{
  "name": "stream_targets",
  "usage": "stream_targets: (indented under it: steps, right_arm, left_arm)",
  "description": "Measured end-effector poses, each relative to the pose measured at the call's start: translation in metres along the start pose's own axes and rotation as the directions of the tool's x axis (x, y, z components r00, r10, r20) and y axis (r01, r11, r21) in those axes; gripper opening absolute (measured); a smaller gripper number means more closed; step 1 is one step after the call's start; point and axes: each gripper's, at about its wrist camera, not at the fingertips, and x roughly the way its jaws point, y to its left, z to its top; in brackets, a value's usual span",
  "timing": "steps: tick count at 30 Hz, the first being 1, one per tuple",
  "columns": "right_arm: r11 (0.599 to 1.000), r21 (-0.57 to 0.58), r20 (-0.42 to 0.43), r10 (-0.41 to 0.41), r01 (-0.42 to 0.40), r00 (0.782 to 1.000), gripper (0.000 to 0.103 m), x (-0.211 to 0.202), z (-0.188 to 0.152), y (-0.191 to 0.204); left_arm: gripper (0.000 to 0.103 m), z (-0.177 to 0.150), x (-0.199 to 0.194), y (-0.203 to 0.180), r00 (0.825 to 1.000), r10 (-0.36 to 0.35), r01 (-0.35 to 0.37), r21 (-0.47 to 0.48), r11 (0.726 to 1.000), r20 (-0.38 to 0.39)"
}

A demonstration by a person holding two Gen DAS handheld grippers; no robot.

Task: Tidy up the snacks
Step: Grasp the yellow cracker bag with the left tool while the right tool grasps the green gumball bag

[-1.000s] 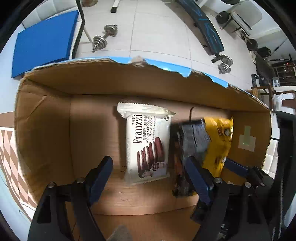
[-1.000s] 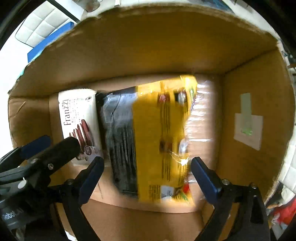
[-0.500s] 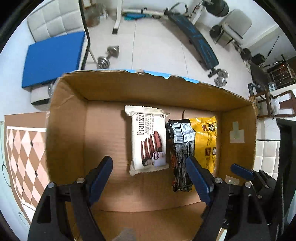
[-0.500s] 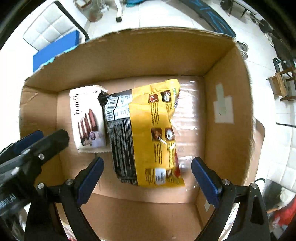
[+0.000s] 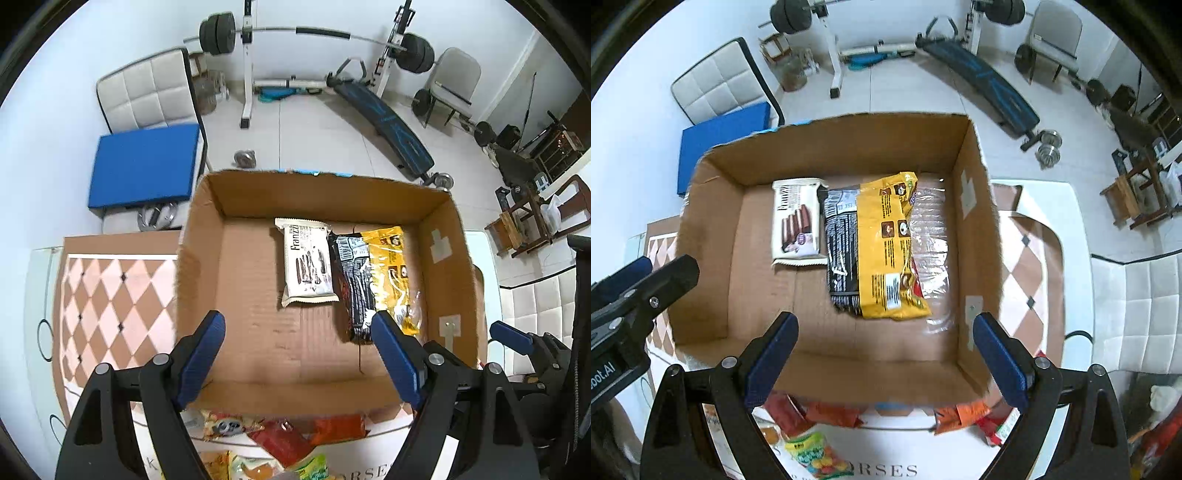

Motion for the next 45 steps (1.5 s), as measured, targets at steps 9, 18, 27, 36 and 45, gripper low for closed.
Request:
stream_targets:
  steps: [9, 18, 27, 36, 45]
  right_arm:
    - [0.999, 0.005, 0.072, 0.043, -0.043, 0.996, 0.098, -0.054, -0.035, 0.001]
    - [0.994, 0.029, 0.026, 0.105, -0.106, 0.994, 0.099, -0.067, -0.072, -0.003]
    - [0.981, 0.040, -0.220, 0.193, -0.188, 0.956, 0.099, 0.024, -0.137, 0.016]
    - [0.983, -0.078, -0.385, 0.123, -0.165, 0.915, 0.099, 0.097, -0.197, 0.059]
    - [0.983, -0.133, -0.443, 0.056, -0.127, 0.895, 0.091, 0.131, -0.220, 0.074]
  left_arm:
    - [0.081, -0.033, -0.052, -0.008, 0.997, 0.007, -0.008, 0.014, 1.000, 0.073]
    - [0.095, -0.063, -0.058, 0.005, 0.998, -0.043, 0.044, -0.030, 0.999, 0.047]
    - [0.095, -0.158, -0.001, 0.066, 0.988, 0.081, -0.101, -0.156, 0.983, -0.134]
    - [0.095, -0.233, 0.063, 0.131, 0.926, 0.122, -0.208, -0.214, 0.954, -0.357]
    - [0.095, -0.246, 0.105, 0.139, 0.900, 0.036, -0.159, -0.250, 0.955, -0.434]
